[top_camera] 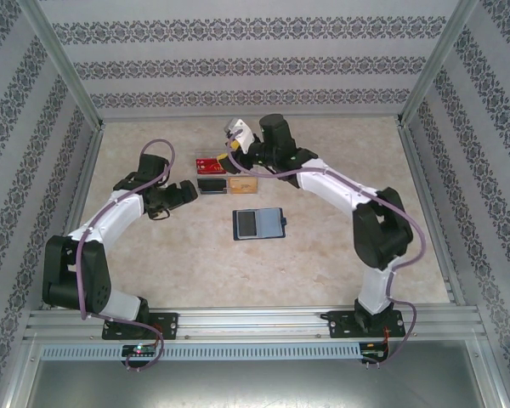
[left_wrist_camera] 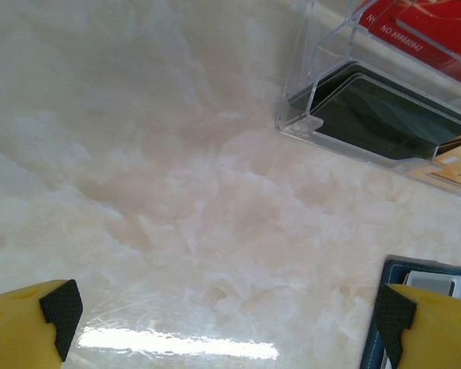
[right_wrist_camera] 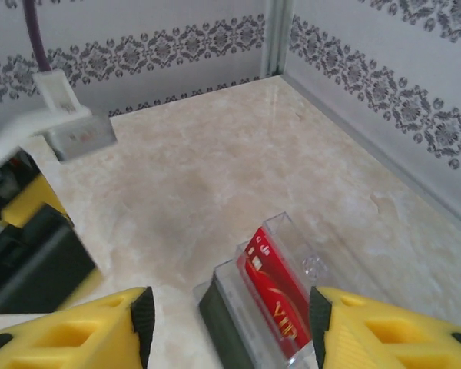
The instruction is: Take the credit cards out of the card holder
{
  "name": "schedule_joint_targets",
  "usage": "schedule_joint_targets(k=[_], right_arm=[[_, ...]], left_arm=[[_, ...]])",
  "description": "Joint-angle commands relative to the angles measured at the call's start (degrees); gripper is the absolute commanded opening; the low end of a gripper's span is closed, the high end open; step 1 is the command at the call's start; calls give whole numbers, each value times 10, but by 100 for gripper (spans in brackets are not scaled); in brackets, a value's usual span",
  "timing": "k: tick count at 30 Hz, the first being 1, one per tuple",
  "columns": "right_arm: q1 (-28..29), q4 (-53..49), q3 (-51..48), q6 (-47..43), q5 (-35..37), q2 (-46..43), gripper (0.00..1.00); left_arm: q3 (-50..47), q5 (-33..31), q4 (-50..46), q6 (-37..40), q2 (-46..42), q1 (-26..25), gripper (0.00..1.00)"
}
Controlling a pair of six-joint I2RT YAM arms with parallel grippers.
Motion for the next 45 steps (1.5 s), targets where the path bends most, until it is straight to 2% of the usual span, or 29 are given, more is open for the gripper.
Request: schedule_joint_targets(k=[1, 3, 6, 12, 15, 18, 21, 23, 25, 33, 40, 45], right_arm=[[16, -102, -25, 98, 113, -48, 61], [20, -166, -29, 163, 151, -68, 64], [22, -239, -56, 244, 148, -88, 64], [31, -266, -166, 371, 181, -119, 63], [32, -249, -209, 415, 167, -119, 58], [31, -233, -222, 444, 140, -97, 49], [26, -210, -222, 474, 113, -70, 36], [20, -189, -222, 496, 87, -51, 29], [14, -172, -222, 510, 73, -38, 25], [6, -162, -216, 527, 61, -3, 22], [0, -149, -220, 528, 51, 9, 22], [-2, -150, -217, 527, 50, 19, 21]], left_arm=[[-16, 25, 36, -26, -15, -10, 100], [-21, 29, 44, -33, -19, -20, 100], [-29, 41, 59, -49, -23, -35, 100], [-42, 80, 97, -76, -21, -64, 100], [-39, 94, 103, -84, -10, -80, 100], [-31, 102, 104, -92, 8, -104, 96], [-18, 112, 114, -98, 35, -131, 89], [-10, 118, 125, -104, 55, -149, 77], [-2, 120, 137, -111, 72, -167, 71], [29, 126, 157, -130, 136, -203, 51], [37, 133, 174, -143, 170, -218, 31], [42, 137, 177, -143, 193, -223, 21]])
